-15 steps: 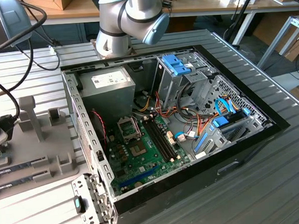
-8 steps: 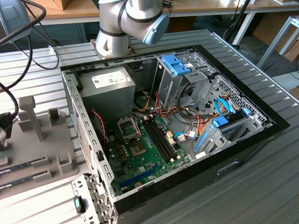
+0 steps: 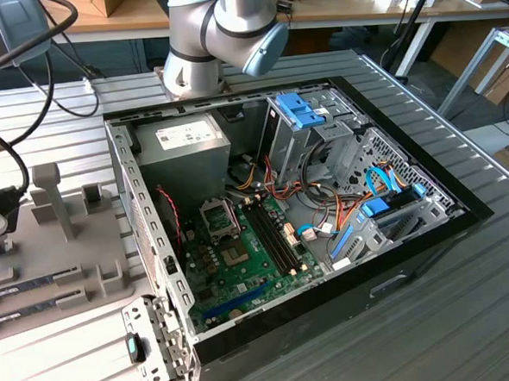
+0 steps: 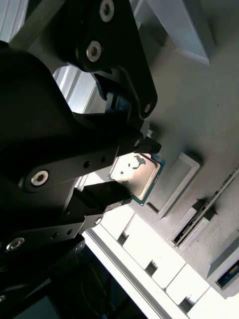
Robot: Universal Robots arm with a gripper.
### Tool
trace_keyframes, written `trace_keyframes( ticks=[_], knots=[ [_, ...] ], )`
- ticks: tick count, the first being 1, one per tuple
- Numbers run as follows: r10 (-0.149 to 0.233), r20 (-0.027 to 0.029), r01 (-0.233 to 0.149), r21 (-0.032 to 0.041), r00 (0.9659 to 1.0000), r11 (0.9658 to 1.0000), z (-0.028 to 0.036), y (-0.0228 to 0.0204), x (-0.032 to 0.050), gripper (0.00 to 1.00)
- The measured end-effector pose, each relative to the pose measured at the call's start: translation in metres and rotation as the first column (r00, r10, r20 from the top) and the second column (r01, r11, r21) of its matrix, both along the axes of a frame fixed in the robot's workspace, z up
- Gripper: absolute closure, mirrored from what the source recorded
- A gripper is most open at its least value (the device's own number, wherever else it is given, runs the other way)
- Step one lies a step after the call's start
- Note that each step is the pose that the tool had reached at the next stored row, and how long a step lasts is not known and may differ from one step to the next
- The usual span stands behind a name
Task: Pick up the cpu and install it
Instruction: 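Pick up the cpu and move it towards the insertion slot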
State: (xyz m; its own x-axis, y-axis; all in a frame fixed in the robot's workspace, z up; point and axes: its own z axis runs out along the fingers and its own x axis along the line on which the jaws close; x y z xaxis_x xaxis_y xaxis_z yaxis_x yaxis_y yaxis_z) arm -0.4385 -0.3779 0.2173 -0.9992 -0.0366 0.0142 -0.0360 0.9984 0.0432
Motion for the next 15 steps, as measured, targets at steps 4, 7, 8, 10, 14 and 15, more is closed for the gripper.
trace_keyframes(
  ticks=[4,7,8,10,14,15],
  knots=[
    [0.0,-0.0001,0.0,0.0,1.0,1.0,0.003,0.0,0.0,0.53],
    [0.0,0.0,0.0,0.0,1.0,1.0,0.0058,0.0,0.0,0.53],
    [0.0,0.0,0.0,0.0,1.0,1.0,0.0064,0.0,0.0,0.53],
    [0.0,0.0,0.0,0.0,1.0,1.0,0.0074,0.0,0.0,0.53],
    [0.0,-0.0001,0.0,0.0,1.0,1.0,0.0099,0.0,0.0,0.53],
    [0.0,0.0,0.0,0.0,1.0,1.0,0.0104,0.0,0.0,0.53]
  ],
)
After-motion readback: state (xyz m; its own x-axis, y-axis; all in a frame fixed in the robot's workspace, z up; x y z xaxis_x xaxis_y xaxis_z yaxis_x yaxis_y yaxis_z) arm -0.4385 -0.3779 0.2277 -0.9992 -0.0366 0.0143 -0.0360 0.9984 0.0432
